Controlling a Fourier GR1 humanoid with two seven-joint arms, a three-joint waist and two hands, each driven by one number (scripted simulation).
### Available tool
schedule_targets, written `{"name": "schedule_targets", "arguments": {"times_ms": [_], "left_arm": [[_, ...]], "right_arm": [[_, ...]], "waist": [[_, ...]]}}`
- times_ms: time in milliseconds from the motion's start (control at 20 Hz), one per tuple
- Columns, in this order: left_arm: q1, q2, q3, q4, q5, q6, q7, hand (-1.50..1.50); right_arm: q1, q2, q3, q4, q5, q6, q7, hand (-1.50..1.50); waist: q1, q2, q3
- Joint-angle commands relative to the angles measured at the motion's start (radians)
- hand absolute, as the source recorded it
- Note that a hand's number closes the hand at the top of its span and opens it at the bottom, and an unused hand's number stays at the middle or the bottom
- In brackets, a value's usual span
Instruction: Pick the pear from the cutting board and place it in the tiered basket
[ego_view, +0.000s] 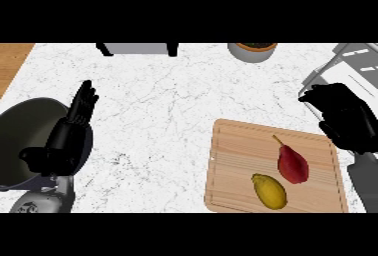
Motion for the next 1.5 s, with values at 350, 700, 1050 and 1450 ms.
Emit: {"name": "schedule_targets", "arguments": {"times_ms": [350, 700, 1050, 1450], "left_arm": [[0.001, -0.075, -0.057, 0.049, -0.056, 0.058, 0.009, 0.00], [-0.015, -0.099, -0.061, 0.077, -0.078, 0.090, -0.004, 0.00], [0.002, -0.127, -0.090, 0.084, -0.095, 0.101, -0.019, 0.00], [-0.068, -0.102, -0.037, 0.125, -0.080, 0.067, 0.011, 0.00]], "right_arm": [[-0.033, -0.318, -0.134, 0.319, -0.187, 0.766, 0.076, -1.50], [-0.127, -0.533, -0.229, 0.036, 0.156, 0.760, 0.060, -1.50], [-0.151, -0.515, -0.251, -0.309, 0.531, 0.685, 0.030, -1.50], [-0.100, -0.391, -0.174, -0.416, 0.893, 0.637, -0.118, -1.50]], "waist": [[0.005, -0.019, -0.008], [-0.024, -0.034, -0.009], [-0.017, -0.031, -0.008], [-0.005, -0.026, -0.011]]}}
